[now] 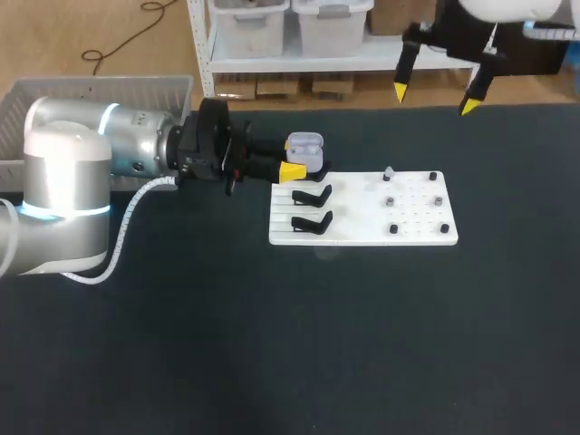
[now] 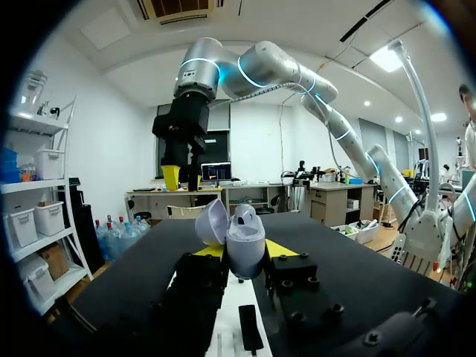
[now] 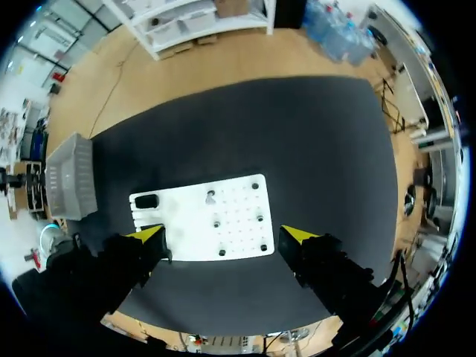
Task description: Pick up each earbud case from the left stands, insert the matching earbuds, close the lid, and place the case in the box.
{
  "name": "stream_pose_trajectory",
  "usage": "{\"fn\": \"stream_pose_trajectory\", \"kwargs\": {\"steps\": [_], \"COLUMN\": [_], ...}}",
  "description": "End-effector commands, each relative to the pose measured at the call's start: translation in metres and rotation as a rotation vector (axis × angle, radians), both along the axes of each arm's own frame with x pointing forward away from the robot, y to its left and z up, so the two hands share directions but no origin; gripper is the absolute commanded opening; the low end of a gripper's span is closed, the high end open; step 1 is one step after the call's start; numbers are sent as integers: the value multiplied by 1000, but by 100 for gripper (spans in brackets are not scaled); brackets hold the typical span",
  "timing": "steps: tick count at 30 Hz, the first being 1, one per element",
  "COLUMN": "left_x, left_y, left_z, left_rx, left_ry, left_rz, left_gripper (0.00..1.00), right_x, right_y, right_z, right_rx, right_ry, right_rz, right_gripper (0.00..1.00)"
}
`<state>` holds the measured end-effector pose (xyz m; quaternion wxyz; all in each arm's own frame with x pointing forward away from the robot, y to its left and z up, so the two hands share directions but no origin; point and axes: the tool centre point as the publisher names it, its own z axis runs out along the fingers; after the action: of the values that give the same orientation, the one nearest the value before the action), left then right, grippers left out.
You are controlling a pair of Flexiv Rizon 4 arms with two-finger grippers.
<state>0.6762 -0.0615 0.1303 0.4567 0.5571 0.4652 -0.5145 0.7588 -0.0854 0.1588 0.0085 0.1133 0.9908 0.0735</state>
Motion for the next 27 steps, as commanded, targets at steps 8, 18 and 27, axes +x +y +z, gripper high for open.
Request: {"fn": "stream_pose_trajectory", "kwargs": {"steps": [8, 18, 27], "left_x": [1, 1, 1], "left_y": [0, 0, 0], "left_z": [0, 0, 0], "left_rx": [2, 2, 2], "left_ry": [0, 0, 0], "left_rz": [-2, -2, -2], "left_gripper": [0, 0, 0], "right_x": [-2, 2, 3], "right_y": [14, 26, 26], "right_z": [-25, -51, -51], "right_rx": [53, 44, 54], "right_ry": [52, 68, 69], "right_rz": [43, 19, 4], "right_gripper": [100, 100, 100]}}
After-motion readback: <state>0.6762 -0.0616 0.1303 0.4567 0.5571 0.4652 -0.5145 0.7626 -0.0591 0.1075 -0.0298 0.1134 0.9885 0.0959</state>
